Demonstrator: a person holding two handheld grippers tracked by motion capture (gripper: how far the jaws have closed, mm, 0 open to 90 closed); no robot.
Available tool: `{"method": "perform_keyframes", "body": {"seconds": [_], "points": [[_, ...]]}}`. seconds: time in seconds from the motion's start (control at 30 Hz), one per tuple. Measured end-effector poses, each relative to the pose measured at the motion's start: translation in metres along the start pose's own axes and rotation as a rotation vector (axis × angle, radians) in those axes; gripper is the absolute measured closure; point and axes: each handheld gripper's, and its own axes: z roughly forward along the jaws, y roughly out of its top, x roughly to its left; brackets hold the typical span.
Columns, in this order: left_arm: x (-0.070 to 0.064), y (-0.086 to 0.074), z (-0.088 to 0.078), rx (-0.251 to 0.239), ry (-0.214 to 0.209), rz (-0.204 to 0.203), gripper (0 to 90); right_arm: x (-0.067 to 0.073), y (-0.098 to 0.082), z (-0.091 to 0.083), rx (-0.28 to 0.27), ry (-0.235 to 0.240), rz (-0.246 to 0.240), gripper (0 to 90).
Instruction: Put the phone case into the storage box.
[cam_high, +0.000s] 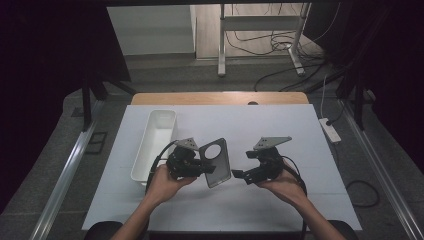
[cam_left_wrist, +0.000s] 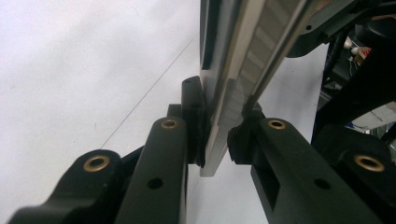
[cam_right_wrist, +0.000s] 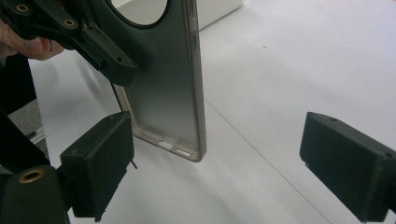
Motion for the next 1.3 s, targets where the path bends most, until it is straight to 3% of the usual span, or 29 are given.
{"method": "perform_keyframes", "body": {"seconds": [0.23,0.5,0.67,0.87,0.93,1.0,1.07,1.3], "points": [[-0.005,0.002,0.002,0.005,-0.053,0.056,78.9,0.004,-0.001,0.004,0.033,0.051,-0.05,23.2],[-0.014,0.004,0.007,0.017,-0.12,0.113,78.8,0.014,-0.001,0.009,0.068,0.124,-0.138,51.9],[-0.015,0.004,0.008,0.026,-0.136,0.134,78.7,0.013,0.0,0.009,0.073,0.157,-0.134,68.6],[-0.012,0.002,0.006,0.008,-0.106,0.124,78.8,0.013,0.001,0.004,0.075,0.2,-0.161,80.4],[-0.008,0.002,0.003,-0.006,-0.116,0.121,78.8,0.015,0.001,0.004,0.067,0.196,-0.163,80.6],[-0.009,0.002,0.002,-0.033,-0.096,0.117,78.6,0.017,0.003,0.002,0.057,0.182,-0.165,80.8],[-0.01,0.002,0.0,-0.051,-0.068,0.112,73.7,0.018,0.004,0.0,0.04,0.163,-0.166,80.9],[-0.005,0.001,-0.005,-0.08,0.055,0.086,43.6,0.02,0.005,-0.006,-0.001,0.074,-0.17,80.8]]}}
